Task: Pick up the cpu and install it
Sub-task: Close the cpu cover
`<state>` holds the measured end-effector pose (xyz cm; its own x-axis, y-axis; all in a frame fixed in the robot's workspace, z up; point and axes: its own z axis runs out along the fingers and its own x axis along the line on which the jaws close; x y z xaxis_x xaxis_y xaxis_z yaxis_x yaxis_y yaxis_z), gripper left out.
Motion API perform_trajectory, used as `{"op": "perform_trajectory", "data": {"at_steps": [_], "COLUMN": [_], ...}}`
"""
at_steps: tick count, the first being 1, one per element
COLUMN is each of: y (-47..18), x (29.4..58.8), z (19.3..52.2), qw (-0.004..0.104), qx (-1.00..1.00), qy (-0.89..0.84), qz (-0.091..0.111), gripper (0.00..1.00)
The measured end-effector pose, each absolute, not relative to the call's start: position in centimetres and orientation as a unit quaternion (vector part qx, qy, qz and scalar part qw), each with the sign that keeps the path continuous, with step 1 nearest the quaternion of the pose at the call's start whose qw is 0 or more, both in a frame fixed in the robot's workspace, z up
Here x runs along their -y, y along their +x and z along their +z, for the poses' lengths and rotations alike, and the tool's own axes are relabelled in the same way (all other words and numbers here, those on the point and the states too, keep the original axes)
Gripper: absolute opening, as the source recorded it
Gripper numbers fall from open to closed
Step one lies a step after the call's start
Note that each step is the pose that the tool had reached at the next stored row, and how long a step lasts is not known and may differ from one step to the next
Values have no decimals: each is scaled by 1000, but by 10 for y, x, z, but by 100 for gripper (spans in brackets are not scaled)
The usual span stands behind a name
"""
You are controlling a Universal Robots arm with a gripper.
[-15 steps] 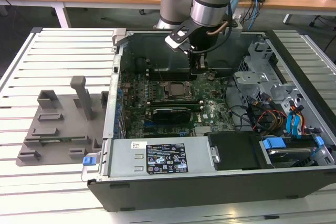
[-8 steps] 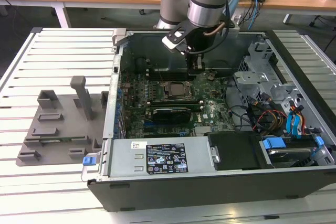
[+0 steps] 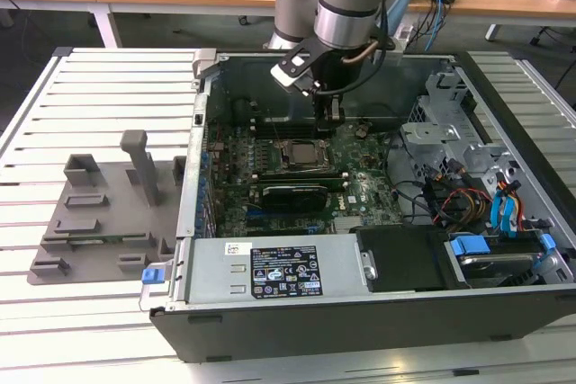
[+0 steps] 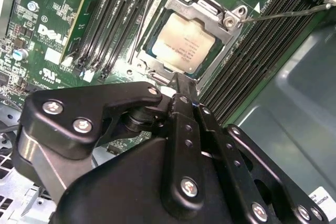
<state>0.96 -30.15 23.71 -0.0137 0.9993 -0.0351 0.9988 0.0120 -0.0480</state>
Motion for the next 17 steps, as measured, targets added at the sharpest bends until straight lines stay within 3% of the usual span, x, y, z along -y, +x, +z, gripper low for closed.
{"op": "perform_trajectory", "data": {"at_steps": [17], "y": [-8], "x": [302], "z": [229], "qw": [4], "qx": [711], "qy": [-702], "qz": [29], "gripper": [11]}}
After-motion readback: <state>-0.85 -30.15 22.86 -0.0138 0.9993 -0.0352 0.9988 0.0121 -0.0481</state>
